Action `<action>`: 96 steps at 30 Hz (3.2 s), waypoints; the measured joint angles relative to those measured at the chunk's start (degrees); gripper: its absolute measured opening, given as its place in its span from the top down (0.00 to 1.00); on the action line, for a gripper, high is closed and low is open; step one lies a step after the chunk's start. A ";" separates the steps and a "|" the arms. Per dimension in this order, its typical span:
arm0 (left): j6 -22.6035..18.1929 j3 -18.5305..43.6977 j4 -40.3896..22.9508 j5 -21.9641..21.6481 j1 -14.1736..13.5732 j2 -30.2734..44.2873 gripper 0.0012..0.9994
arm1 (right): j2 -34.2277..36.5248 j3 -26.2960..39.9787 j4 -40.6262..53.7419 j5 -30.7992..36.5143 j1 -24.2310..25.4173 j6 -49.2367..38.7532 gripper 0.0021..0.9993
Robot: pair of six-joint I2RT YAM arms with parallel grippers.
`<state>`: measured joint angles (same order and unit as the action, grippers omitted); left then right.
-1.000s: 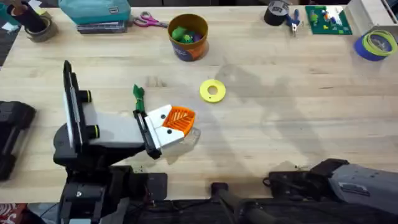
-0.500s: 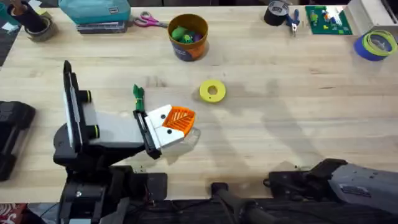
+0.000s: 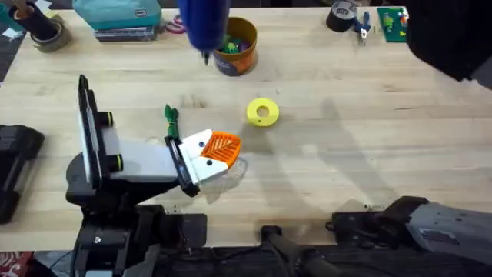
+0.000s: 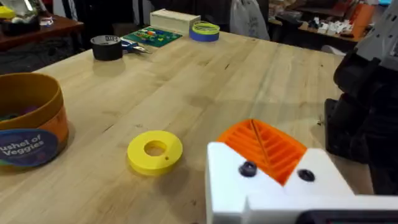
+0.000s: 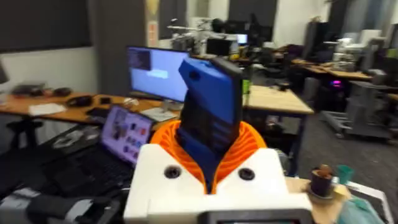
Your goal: Pick up the gripper from the table and insert it into the empty holder that is missing its gripper. Then pick up a screw, insert it into the mounting hole, and use the screwdriver to tighten it. Finally, clean up the table by picking up the vegetable and placing it into the bucket.
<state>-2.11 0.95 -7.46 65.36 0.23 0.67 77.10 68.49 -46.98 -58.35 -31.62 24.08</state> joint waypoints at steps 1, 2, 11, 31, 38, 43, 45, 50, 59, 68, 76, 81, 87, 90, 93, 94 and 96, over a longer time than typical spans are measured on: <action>0.00 0.00 0.00 0.00 0.00 0.00 1.00 | 0.00 0.00 0.00 -0.75 -0.46 0.00 0.98; 0.00 0.00 0.00 0.00 0.00 0.00 1.00 | 0.02 0.00 0.00 -1.37 -0.87 -0.02 0.98; 0.00 0.00 0.00 0.00 0.00 0.00 1.00 | 0.00 0.00 -1.01 -5.53 -4.51 -0.52 0.98; 0.00 0.00 0.00 0.00 0.00 0.00 1.00 | 0.00 -2.71 -5.14 -6.81 -7.63 -1.47 0.98; 0.00 0.00 0.00 0.00 0.00 0.00 1.00 | 0.16 -2.71 -5.24 -7.47 -7.87 -2.07 0.98; 0.00 0.00 0.00 0.00 0.00 0.00 1.00 | 0.71 -2.71 -4.79 -8.04 -7.87 -2.99 0.98; 0.00 0.00 0.00 0.00 0.00 0.00 1.00 | 1.33 -2.71 -4.79 -8.28 -7.87 -3.15 0.98; 0.00 0.00 0.00 0.00 0.00 0.00 1.00 | 3.34 -2.73 -4.66 -8.87 -7.87 -3.15 0.98; 0.00 0.00 0.00 0.00 0.00 0.00 1.00 | 4.14 -2.91 -4.50 -9.25 -7.87 -3.64 0.98; 0.00 0.00 0.00 0.00 0.00 0.00 1.00 | 4.94 -5.69 -9.00 -9.38 -7.87 -3.92 0.98; -0.02 0.00 0.00 0.00 0.00 0.00 1.00 | 4.94 -10.19 -16.22 -9.22 -7.87 -1.43 0.98; 0.00 0.00 0.00 0.00 0.00 0.00 1.00 | 4.94 -10.94 -16.62 -9.20 -7.87 -0.45 0.98; 0.00 0.00 0.00 0.00 0.00 0.00 1.00 | 4.94 -11.45 -16.65 -9.20 -8.41 -0.26 0.98; 0.00 0.00 0.00 0.00 0.00 0.00 1.00 | 5.08 -11.45 -16.83 -9.20 -9.21 -0.26 0.98; 0.00 0.00 0.00 0.00 0.00 0.00 1.00 | 5.75 -11.45 -16.85 -9.22 -9.38 -0.28 0.98; 0.00 0.00 0.00 0.00 0.00 0.00 1.00 | 6.09 -11.45 -16.85 -9.20 -9.42 -0.28 0.98; -0.01 0.00 0.00 0.00 0.00 0.00 1.00 | 6.79 -11.45 -16.80 -9.20 -9.42 -0.31 0.98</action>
<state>-2.12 0.95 -7.46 65.36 0.23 0.67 83.89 57.04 -63.78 -67.55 -41.04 23.77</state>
